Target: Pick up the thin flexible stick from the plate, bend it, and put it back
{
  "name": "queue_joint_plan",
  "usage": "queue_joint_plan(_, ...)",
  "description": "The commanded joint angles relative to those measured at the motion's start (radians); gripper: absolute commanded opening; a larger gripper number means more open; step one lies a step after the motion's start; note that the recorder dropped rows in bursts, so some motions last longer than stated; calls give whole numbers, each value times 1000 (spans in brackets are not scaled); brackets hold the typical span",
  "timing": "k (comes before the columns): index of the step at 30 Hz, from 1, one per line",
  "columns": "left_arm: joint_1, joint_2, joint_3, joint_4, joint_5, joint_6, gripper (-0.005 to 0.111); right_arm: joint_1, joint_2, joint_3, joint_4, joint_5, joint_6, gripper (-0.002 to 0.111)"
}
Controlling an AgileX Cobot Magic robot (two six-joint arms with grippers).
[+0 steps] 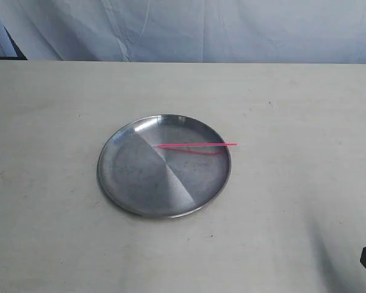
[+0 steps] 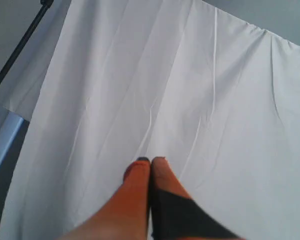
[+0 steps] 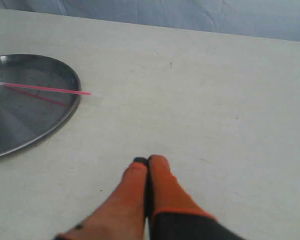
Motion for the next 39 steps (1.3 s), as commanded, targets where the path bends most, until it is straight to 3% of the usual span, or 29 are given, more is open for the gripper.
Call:
queue_joint_plan(1, -7, 2, 2, -44, 47, -63, 0, -4, -6, 2, -3, -13, 0, 0)
queue_joint_plan(6, -7, 7, -22, -66, 211, -174, 0, -4, -6, 2, -3, -13, 0, 0)
queue_joint_plan(13, -67, 212, -287, 141, 538, -163, 0, -4, -6, 2, -3, -13, 0, 0)
queue_joint_plan(16, -131, 392, -437, 164, 661, -16, 0, -4, -6, 2, -3, -13, 0, 0)
queue_joint_plan(19, -196, 611, -573, 94, 738, 234, 0, -4, -6, 2, -3, -13, 0, 0)
queue_joint_plan(22, -259, 840, -715, -5, 781, 515, 0, -4, -6, 2, -3, -13, 0, 0)
queue_joint_plan(28, -334, 1212, -980, -139, 821, 878, 1, -4, -6, 2, -3, -13, 0, 0)
queue_joint_plan(31, -361, 1354, -1087, -139, 844, 1019, 10, -4, -6, 2, -3, -13, 0, 0)
queue_joint_plan(37, -373, 1575, -1258, -168, 912, 1247, 51, -4, -6, 2, -3, -13, 0, 0)
queue_joint_plan(39, -373, 1635, -1315, -170, 974, 1267, 57, -4, -6, 2, -3, -13, 0, 0)
